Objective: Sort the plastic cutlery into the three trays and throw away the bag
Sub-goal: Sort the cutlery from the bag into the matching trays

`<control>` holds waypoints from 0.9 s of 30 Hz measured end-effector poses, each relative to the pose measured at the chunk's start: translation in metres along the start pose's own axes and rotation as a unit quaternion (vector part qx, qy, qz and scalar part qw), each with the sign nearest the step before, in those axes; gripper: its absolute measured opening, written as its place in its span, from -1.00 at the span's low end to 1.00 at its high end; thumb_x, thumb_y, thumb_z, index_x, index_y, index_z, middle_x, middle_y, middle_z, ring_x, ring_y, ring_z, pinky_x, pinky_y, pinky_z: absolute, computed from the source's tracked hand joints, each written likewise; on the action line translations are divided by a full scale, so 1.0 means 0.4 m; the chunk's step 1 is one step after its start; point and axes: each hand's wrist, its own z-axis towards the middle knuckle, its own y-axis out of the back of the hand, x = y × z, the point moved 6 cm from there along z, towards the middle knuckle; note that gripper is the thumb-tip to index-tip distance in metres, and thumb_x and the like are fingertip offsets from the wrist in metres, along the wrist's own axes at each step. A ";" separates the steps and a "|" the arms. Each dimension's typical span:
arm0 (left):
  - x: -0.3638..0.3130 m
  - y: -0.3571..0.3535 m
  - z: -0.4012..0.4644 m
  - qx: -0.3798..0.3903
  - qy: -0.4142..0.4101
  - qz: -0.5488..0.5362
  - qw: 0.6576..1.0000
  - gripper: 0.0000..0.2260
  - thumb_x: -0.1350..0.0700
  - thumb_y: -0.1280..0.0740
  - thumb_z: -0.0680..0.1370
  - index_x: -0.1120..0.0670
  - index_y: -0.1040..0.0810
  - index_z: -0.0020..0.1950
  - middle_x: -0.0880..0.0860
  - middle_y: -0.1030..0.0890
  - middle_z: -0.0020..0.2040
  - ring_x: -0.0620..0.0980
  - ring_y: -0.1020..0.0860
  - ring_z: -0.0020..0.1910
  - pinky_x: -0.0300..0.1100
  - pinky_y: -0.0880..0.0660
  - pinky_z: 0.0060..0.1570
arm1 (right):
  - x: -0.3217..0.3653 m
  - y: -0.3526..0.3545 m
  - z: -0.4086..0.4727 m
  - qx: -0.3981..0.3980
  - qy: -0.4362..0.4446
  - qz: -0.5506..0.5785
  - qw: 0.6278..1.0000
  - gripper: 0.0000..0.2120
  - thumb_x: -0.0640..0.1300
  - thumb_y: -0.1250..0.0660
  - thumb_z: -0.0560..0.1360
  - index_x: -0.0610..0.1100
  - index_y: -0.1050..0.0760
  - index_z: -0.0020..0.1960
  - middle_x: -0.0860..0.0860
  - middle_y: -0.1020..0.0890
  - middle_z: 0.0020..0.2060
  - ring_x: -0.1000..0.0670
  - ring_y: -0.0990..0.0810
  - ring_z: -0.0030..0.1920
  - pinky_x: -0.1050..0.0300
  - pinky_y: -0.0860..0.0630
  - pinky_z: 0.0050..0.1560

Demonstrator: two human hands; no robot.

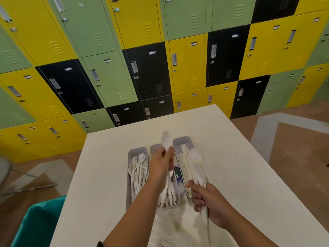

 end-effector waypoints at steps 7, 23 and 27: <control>-0.003 -0.025 -0.087 0.162 -0.045 0.113 0.979 -0.77 0.33 -0.45 0.42 0.23 -0.58 0.06 -0.03 -0.42 -0.33 -0.25 -0.47 -0.47 -0.41 -0.44 -0.37 | -0.007 -0.056 -0.013 0.011 0.001 -0.030 0.999 -0.85 -0.20 -0.17 0.58 -0.18 -0.47 -0.11 0.06 -0.21 -0.53 0.11 -0.17 -0.57 0.25 -0.21 -0.51; 0.044 0.098 -0.090 0.070 -0.054 0.022 0.996 -0.86 0.32 -0.43 0.44 0.11 -0.57 -0.21 0.13 -0.39 -0.41 -0.07 -0.34 -0.49 -0.29 -0.38 -0.48 | -0.057 -0.164 0.011 -0.002 -0.013 -0.030 0.999 -0.89 -0.22 -0.21 0.56 -0.21 -0.49 -0.07 0.06 -0.27 -0.56 0.10 -0.22 -0.57 0.24 -0.26 -0.52; 0.043 0.141 -0.054 -0.010 -0.054 0.069 0.996 -0.89 0.15 -0.31 0.56 0.11 -0.52 -0.17 -0.03 -0.46 -0.36 -0.16 -0.40 -0.40 -0.33 -0.34 -0.34 | -0.065 -0.173 0.012 0.011 -0.002 -0.078 0.997 -0.92 -0.19 -0.25 0.55 -0.17 -0.48 -0.11 0.07 -0.29 -0.55 0.09 -0.24 -0.56 0.24 -0.26 -0.51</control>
